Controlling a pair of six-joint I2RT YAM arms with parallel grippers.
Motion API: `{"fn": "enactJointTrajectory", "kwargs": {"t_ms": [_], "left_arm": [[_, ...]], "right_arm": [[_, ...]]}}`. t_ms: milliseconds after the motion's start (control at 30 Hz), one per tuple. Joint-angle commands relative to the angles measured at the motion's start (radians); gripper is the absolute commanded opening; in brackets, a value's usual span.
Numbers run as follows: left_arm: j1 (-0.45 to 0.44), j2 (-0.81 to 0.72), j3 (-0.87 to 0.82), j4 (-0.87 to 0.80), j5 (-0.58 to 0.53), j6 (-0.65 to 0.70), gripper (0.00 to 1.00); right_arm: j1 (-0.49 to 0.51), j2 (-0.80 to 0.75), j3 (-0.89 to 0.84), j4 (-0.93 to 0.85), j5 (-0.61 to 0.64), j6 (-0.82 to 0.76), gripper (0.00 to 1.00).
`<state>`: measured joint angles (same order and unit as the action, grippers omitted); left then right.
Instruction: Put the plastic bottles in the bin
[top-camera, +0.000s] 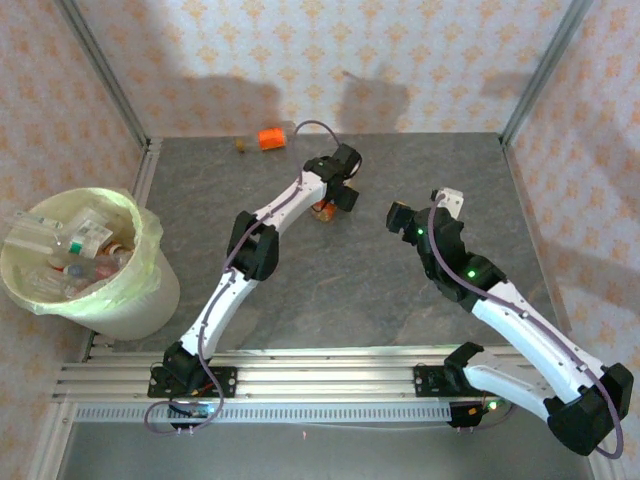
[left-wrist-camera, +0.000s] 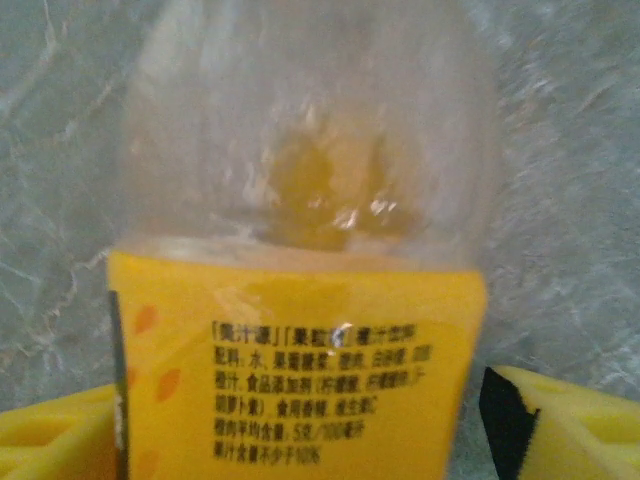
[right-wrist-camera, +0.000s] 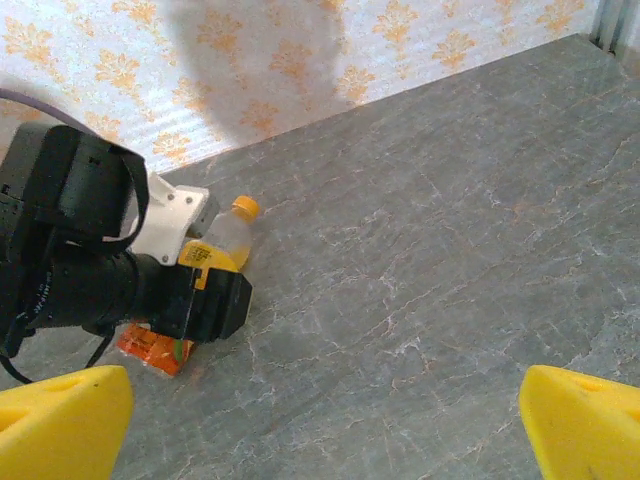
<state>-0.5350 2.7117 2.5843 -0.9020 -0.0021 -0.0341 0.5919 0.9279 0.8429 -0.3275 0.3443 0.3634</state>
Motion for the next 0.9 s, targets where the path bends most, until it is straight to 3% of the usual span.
{"fn": "enactJointTrajectory", "kwargs": {"t_ms": [0,233,433,700,867], "left_arm": [[0.005,-0.022,0.025,-0.065,-0.061,-0.041,0.65],[0.005,-0.294,-0.213,0.067,-0.087,-0.126,0.5],[0.006,-0.746,-0.602,0.32,-0.138,-0.226,0.49],[0.013,-1.116,-0.719,0.217,-0.437,-0.253,0.49],[0.069,-1.313,-0.807,0.161,-0.656,-0.272,0.49]], "right_arm": [[-0.009,-0.015,-0.005,-0.024,0.033,-0.001,0.99],[-0.008,-0.017,-0.021,0.004,0.014,0.007,0.99],[-0.008,-0.008,-0.039,0.059,-0.005,-0.009,0.99],[-0.008,0.034,-0.039,0.117,-0.022,-0.014,0.99],[-0.008,0.065,-0.036,0.143,-0.034,-0.009,0.99]]}}
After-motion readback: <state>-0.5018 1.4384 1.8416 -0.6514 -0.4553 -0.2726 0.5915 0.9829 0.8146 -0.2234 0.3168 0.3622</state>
